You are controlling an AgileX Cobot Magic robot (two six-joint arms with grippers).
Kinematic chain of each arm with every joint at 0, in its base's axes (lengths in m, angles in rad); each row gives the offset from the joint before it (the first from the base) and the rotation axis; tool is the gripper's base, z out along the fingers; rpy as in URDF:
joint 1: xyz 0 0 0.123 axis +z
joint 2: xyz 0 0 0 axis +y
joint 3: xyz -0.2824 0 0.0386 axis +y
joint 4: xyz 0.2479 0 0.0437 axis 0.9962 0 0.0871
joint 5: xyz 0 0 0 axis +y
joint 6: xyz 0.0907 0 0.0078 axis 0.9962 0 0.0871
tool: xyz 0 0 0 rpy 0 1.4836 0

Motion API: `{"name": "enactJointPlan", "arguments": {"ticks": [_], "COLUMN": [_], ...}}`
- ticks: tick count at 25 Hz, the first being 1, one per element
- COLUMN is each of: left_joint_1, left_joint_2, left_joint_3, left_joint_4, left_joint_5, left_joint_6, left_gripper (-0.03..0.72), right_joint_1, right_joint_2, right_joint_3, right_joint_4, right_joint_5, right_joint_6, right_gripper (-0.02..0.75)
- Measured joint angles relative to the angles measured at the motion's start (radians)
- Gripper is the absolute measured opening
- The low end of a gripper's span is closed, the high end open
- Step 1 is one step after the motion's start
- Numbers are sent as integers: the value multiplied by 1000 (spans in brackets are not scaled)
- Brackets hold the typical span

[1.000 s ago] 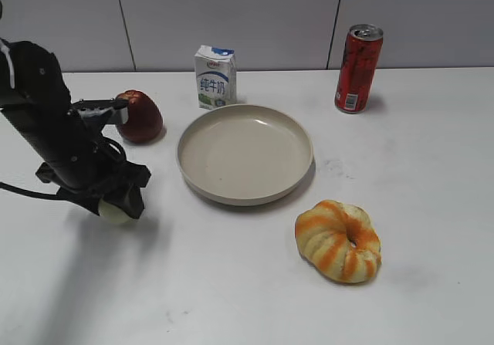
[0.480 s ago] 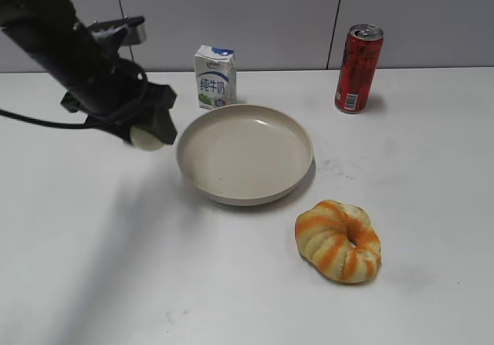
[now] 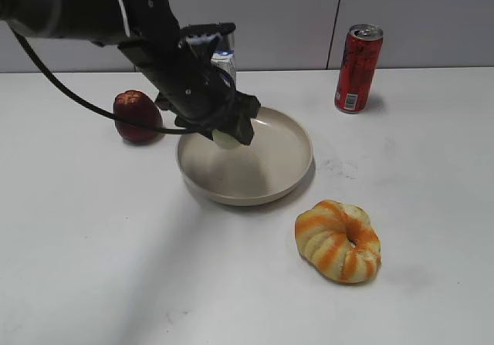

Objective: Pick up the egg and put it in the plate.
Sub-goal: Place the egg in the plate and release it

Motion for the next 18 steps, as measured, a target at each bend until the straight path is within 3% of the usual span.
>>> {"name": "enactJointPlan", "arguments": {"ticks": [10,18], "left_joint_1": [-10,-10], "left_joint_2": [146,148], "left_joint_3": [-6,-26], "left_joint_4": [25,84], "left_joint_5": [-63,-15], "left_joint_6": [0,0], "left_gripper": [453,625], "right_joint_1": [0,0], "right_joint_2": [0,0], "right_joint_3": [0,0], "right_joint_4": [0,0], "right_joint_5": [0,0], "right_joint_6": [0,0], "right_gripper": [588,588]}}
